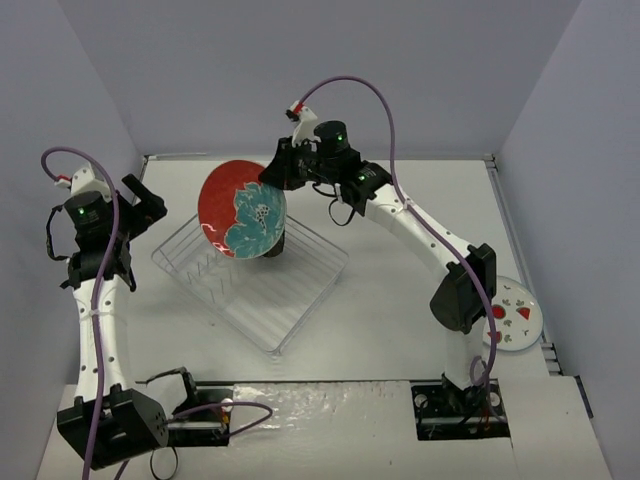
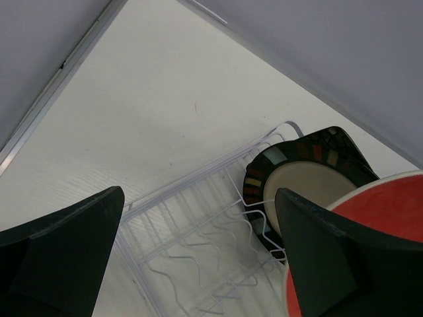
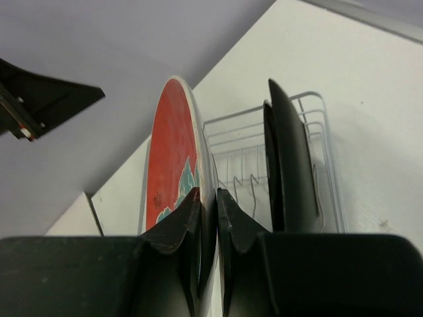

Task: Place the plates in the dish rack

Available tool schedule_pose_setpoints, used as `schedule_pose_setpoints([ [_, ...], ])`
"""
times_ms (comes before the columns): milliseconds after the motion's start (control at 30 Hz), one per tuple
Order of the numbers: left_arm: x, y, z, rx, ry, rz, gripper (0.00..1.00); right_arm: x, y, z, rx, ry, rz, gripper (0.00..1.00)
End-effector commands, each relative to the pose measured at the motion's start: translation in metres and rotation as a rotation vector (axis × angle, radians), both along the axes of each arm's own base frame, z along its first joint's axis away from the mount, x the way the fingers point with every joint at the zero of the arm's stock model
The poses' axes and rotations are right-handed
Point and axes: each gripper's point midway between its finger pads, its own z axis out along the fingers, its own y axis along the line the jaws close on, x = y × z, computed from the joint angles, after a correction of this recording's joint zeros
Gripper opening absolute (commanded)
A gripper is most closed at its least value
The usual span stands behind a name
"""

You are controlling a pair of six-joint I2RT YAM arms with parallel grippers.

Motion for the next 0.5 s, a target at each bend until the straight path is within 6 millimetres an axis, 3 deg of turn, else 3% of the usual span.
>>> schedule_pose_setpoints([
  [0,-0.006,0.005,0.034,0.037,-0.100,0.033,0.97,-0.023,0.011,0.123,0.180,-0.314,0.018,0.00],
  [133,-0.008,0.006,0.034,0.045,-0.099,0.042,0.97,-0.034,0.036,0.106,0.061,-0.393,0.003,0.00],
  [233,-0.008,0.006,0.032,0.046,-0.094,0.041,0.97,-0.030,0.041,0.101,0.024,-0.417,-0.022,0.00],
  [333,-0.009,0.007,0.032,0.048,-0.091,0.042,0.97,-0.025,0.041,0.101,-0.011,-0.467,-0.063,0.00],
  [467,-0.011,0.010,0.031,0.060,-0.086,0.058,0.97,-0.035,0.052,0.111,-0.061,-0.588,-0.103,0.00],
])
